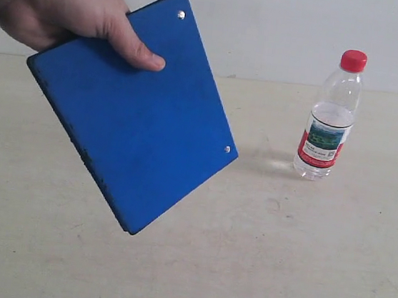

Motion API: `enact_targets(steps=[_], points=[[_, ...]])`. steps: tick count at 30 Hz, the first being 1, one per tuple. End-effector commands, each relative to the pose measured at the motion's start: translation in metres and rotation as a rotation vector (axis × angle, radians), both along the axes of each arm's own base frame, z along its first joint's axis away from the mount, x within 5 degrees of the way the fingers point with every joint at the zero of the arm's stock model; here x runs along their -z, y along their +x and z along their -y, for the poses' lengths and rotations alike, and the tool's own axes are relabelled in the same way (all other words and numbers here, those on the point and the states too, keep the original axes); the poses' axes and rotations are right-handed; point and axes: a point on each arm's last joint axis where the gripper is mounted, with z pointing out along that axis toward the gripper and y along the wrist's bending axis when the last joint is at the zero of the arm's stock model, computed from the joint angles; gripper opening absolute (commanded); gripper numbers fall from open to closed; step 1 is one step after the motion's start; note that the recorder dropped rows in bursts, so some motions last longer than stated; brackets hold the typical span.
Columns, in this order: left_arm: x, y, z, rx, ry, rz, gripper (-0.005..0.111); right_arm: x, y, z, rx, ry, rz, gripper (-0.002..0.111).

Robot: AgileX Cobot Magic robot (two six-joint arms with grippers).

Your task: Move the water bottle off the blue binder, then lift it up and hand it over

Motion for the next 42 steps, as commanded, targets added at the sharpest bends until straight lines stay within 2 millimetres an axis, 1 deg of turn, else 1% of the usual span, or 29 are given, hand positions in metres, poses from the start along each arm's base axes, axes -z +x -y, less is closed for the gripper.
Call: enact_targets(steps=[1, 2, 4, 5, 7, 8, 11, 13, 16, 19, 21, 23, 24, 25, 28, 30, 38, 39, 41, 42], points=[[0.001, 0.000, 0.000, -0.003, -0.021, -0.008, 0.005, -0.021, 0.007, -0.012, -0.018, 0.477, 0.192, 0.000], [0.001, 0.000, 0.000, -0.003, -0.021, -0.008, 0.005, -0.025, 0.007, -0.019, -0.085, 0.588, 0.242, 0.000], [0.001, 0.000, 0.000, -0.003, -0.021, -0.008, 0.005, -0.023, 0.009, -0.030, -0.193, 0.651, 0.306, 0.000], [0.001, 0.000, 0.000, -0.003, -0.021, -0.008, 0.005, -0.018, 0.011, -0.035, -0.235, 0.657, 0.322, 0.000], [0.001, 0.000, 0.000, -0.003, -0.021, -0.008, 0.005, -0.002, 0.017, -0.042, -0.254, 0.646, 0.285, 0.000], [0.001, 0.000, 0.000, -0.003, -0.021, -0.008, 0.005, 0.011, 0.022, -0.044, -0.240, 0.640, 0.234, 0.000], [0.001, 0.000, 0.000, -0.002, -0.023, -0.005, 0.005, 0.041, 0.030, -0.048, -0.181, 0.644, 0.096, 0.000], [0.001, 0.000, 0.000, -0.001, -0.027, -0.005, 0.005, 0.055, 0.032, -0.049, -0.152, 0.645, 0.037, 0.000], [0.001, 0.000, 0.000, -0.001, -0.029, -0.005, 0.005, 0.071, 0.033, -0.050, -0.155, 0.628, 0.007, 0.000], [0.001, 0.000, 0.000, -0.001, -0.029, -0.005, 0.005, 0.088, 0.033, -0.052, -0.191, 0.530, 0.017, 0.000], [0.001, 0.000, 0.000, -0.001, -0.029, -0.005, 0.005, 0.089, 0.032, -0.054, -0.222, 0.526, 0.037, 0.000], [0.001, 0.000, 0.000, -0.001, -0.029, -0.005, 0.005, 0.095, 0.033, -0.050, -0.166, 0.503, -0.011, 0.000], [0.001, 0.000, 0.000, -0.001, -0.029, -0.005, 0.005, 0.097, 0.033, -0.050, -0.145, 0.524, -0.035, 0.000], [0.001, 0.000, 0.000, -0.001, -0.029, -0.005, 0.005, 0.097, 0.033, -0.049, -0.129, 0.570, -0.059, 0.000], [0.001, 0.000, 0.000, -0.002, -0.030, -0.007, 0.005, 0.097, 0.032, -0.051, -0.076, 0.794, -0.149, 0.000], [0.001, 0.000, 0.000, -0.002, -0.030, -0.007, 0.005, 0.097, 0.032, -0.051, -0.062, 0.845, -0.169, 0.000], [0.001, 0.000, 0.000, -0.001, -0.022, -0.003, 0.005, 0.097, 0.032, -0.051, -0.058, 0.845, -0.172, 0.000], [0.001, 0.000, 0.000, -0.001, -0.022, -0.003, 0.005, 0.096, 0.030, -0.050, -0.065, 0.854, -0.156, 0.000], [0.001, 0.000, 0.000, -0.002, -0.018, -0.007, 0.005, 0.091, 0.025, -0.043, -0.060, 0.901, -0.063, 0.000], [0.001, 0.000, 0.000, -0.004, -0.015, -0.009, 0.005, 0.090, 0.025, -0.040, -0.033, 0.907, -0.039, 0.000]])
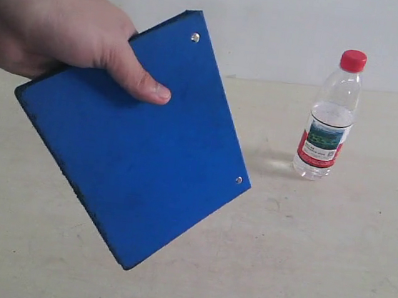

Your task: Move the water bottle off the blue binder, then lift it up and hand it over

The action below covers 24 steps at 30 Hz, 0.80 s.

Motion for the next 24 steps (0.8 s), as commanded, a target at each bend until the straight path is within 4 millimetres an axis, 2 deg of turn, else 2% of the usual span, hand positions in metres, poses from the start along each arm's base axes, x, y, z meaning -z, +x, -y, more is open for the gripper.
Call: enact_targets(steps=[1, 12, 24], points=[[0.001, 0.000, 0.000, -0.002, 0.006, -0.004, 0.005, -0.008, -0.005, 0.009, 0.093, 0.068, 0.107, 0.000], [0.001, -0.002, -0.001, -0.014, -0.011, -0.002, 0.005, -0.013, -0.001, 0.027, 0.441, 0.072, 0.165, 0.000], [0.003, -0.002, -0.002, -0.025, -0.013, -0.029, 0.005, -0.011, -0.001, 0.029, 0.471, 0.065, 0.150, 0.000]])
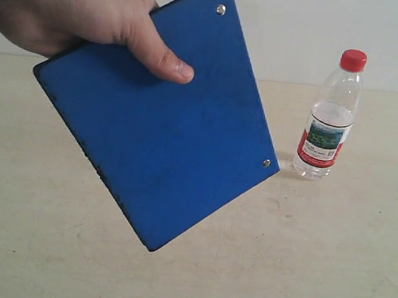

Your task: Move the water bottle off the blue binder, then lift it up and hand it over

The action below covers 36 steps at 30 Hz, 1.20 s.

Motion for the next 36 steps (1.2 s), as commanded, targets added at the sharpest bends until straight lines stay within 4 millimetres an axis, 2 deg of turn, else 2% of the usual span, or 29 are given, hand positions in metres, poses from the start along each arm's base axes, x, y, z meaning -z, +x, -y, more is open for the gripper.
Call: enact_targets(steps=[1, 3, 6, 12, 14, 15, 17, 21, 24, 26, 29, 31, 33, 36], points=[[0.001, -0.001, 0.000, -0.002, -0.005, -0.002, 0.005, 0.001, 0.000, 0.001, 0.012, -0.016, -0.005, 0.000], [0.001, -0.001, 0.000, -0.002, -0.005, -0.002, 0.005, 0.001, 0.000, 0.002, 0.020, -0.106, -0.007, 0.000], [0.001, -0.001, 0.000, -0.002, -0.005, -0.002, 0.005, -0.001, 0.000, 0.002, 0.025, -0.439, 0.032, 0.000], [0.001, -0.001, 0.000, -0.002, -0.005, -0.002, 0.005, -0.008, -0.001, -0.003, 0.015, -0.962, 0.140, 0.000], [0.001, -0.001, 0.000, -0.002, -0.005, -0.002, 0.005, -0.007, -0.001, 0.000, 0.035, -1.066, 0.119, 0.000], [0.001, -0.001, 0.000, -0.002, -0.005, -0.002, 0.005, -0.005, 0.000, 0.002, 0.049, -1.058, 0.089, 0.000], [0.001, -0.001, 0.000, -0.002, -0.005, -0.002, 0.005, 0.000, 0.000, 0.008, 0.080, -0.942, 0.009, 0.000], [0.001, -0.001, 0.000, -0.002, -0.009, -0.002, 0.005, 0.024, -0.004, 0.015, 0.095, -0.465, -0.275, 0.000], [0.001, -0.001, 0.000, -0.002, -0.009, -0.002, 0.005, 0.023, -0.004, 0.012, 0.075, -0.402, -0.259, 0.000], [0.001, -0.001, 0.000, -0.003, -0.009, -0.004, 0.005, 0.024, -0.004, 0.009, 0.062, -0.291, -0.266, 0.000], [0.001, -0.001, 0.000, -0.003, -0.010, -0.006, 0.005, 0.027, -0.004, 0.000, 0.025, 0.153, -0.302, 0.000], [0.001, -0.001, 0.000, -0.003, -0.010, -0.006, 0.005, 0.027, -0.005, -0.004, 0.013, 0.389, -0.321, 0.000], [0.001, -0.001, 0.000, -0.003, -0.010, -0.006, 0.005, 0.027, -0.005, -0.006, 0.006, 0.463, -0.328, 0.000], [0.001, -0.001, 0.000, -0.003, -0.010, -0.006, 0.005, 0.027, -0.005, -0.006, 0.005, 0.468, -0.328, 0.000]])
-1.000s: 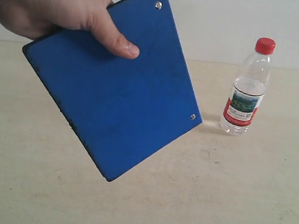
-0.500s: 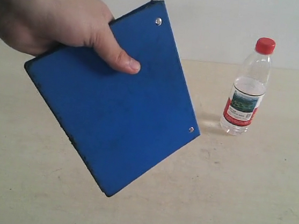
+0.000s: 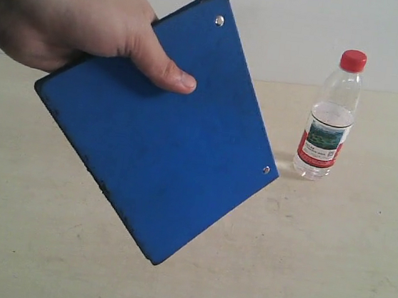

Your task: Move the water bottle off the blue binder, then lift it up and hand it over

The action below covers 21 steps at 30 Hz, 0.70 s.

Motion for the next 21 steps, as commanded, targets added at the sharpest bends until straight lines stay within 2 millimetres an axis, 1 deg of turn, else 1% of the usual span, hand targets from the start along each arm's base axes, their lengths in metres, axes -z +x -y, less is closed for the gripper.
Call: enact_targets(steps=[1, 5, 9, 10, 19, 21], points=[[0.0011, -0.0005, -0.0002, -0.003, -0.011, -0.004, 0.005, -0.0011, -0.0004, -0.0017, 0.004, 0.081, -0.001, 0.000], [0.0011, -0.0005, -0.0002, -0.003, -0.011, -0.004, 0.005, -0.0020, -0.0003, -0.0025, 0.002, 0.105, 0.006, 0.000], [0.0011, -0.0005, -0.0002, -0.003, -0.011, -0.004, 0.005, -0.0031, -0.0011, -0.0091, -0.015, 0.302, -0.015, 0.000], [0.0011, -0.0005, -0.0002, -0.003, -0.011, -0.004, 0.005, -0.0033, -0.0011, -0.0100, -0.017, 0.328, -0.017, 0.000], [0.0020, -0.0005, -0.0005, -0.006, -0.012, -0.014, 0.005, -0.0031, -0.0012, -0.0098, -0.019, 0.313, -0.018, 0.000], [0.0021, -0.0005, -0.0006, -0.007, -0.012, -0.015, 0.005, -0.0029, -0.0012, -0.0096, -0.058, 0.180, 0.001, 0.000]])
